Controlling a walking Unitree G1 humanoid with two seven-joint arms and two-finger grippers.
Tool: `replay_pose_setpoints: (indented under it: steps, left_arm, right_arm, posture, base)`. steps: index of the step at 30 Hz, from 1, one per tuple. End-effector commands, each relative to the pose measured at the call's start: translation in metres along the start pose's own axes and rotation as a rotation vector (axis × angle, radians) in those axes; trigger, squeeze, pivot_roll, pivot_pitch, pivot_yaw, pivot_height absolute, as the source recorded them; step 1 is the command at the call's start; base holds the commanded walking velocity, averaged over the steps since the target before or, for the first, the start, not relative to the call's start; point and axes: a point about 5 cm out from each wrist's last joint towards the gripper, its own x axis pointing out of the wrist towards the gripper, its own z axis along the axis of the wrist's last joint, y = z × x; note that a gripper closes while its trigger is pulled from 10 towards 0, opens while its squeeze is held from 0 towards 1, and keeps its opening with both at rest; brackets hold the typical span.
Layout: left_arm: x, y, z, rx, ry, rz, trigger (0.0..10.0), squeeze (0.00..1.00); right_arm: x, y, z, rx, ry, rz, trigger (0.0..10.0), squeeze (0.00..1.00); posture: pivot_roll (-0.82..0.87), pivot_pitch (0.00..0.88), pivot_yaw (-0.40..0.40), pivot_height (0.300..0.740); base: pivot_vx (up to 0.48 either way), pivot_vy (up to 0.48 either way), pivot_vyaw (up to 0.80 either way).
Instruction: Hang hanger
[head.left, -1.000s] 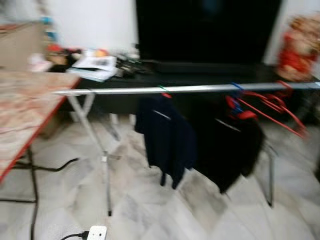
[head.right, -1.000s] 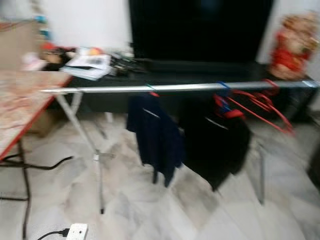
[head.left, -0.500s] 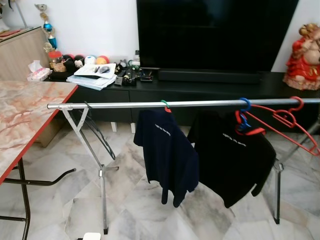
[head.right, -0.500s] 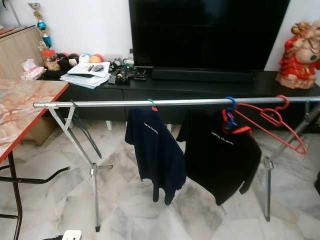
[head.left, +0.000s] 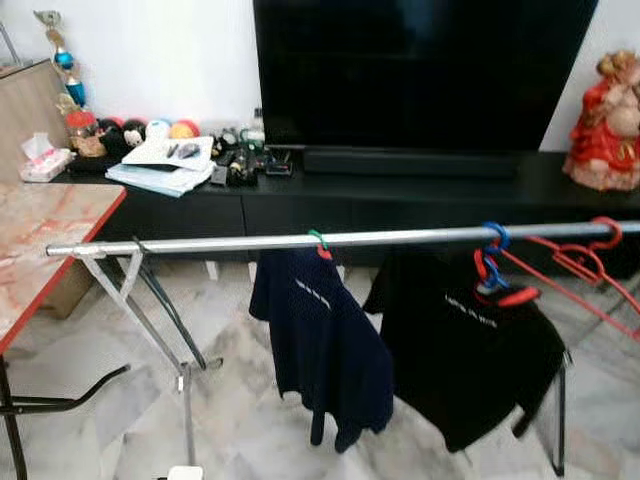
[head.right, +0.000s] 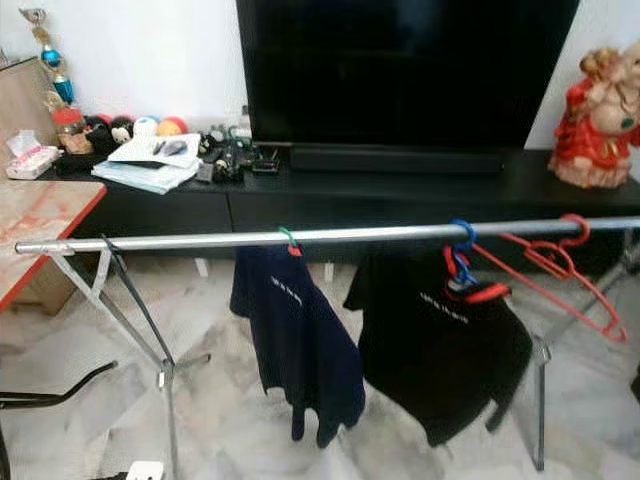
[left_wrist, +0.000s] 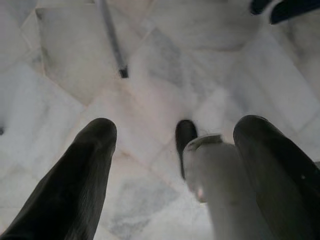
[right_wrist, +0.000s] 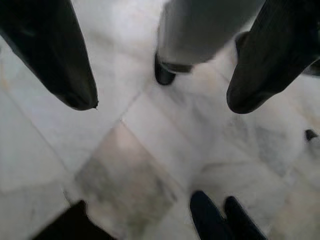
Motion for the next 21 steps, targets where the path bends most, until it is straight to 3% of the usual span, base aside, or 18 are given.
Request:
replay_pose_setpoints:
  steps: [1, 6, 10, 14, 21]
  left_arm:
    - [-0.023, 0.051, -0.063, -0.076, 0.154, 0.085, 10.0, 0.0]
    - [-0.023, 0.048, -0.063, -0.124, 0.148, 0.097, 10.0, 0.0]
    - [-0.023, 0.047, -0.063, -0.099, 0.153, 0.096, 10.0, 0.0]
    - [-0.023, 0.048, -0.064, -0.08, 0.156, 0.092, 10.0, 0.0]
    - [-0.029, 0.062, -0.071, -0.056, 0.174, 0.116, 10.0, 0.0]
  right_arm:
    - [-0.004, -0.03, -0.002, 0.135, -0.01, -0.018, 10.0, 0.0]
    - [-0.004, -0.031, -0.001, 0.103, -0.011, -0.022, 10.0, 0.0]
    - [-0.005, -0.034, -0.001, 0.056, -0.016, -0.047, 10.0, 0.0]
    - [-0.005, -0.033, -0.002, 0.079, -0.013, -0.045, 10.0, 0.0]
    - [-0.005, -0.031, -0.004, 0.042, 0.003, -0.041, 10.0, 0.0]
  posture:
    - [-0.01, 0.0, -0.02, 0.74]
    - [-0.01, 0.0, -0.026, 0.74]
    - [-0.02, 0.0, -0.023, 0.74]
    - [-0.02, 0.0, -0.02, 0.74]
    - [-0.02, 0.0, -0.016, 0.74]
  base:
    - [0.0, 0.0, 0.0]
    - [0.0, 0.0, 0.0]
    - [0.0, 0.0, 0.0]
    - [0.0, 0.0, 0.0]
    - [0.0, 0.0, 0.0]
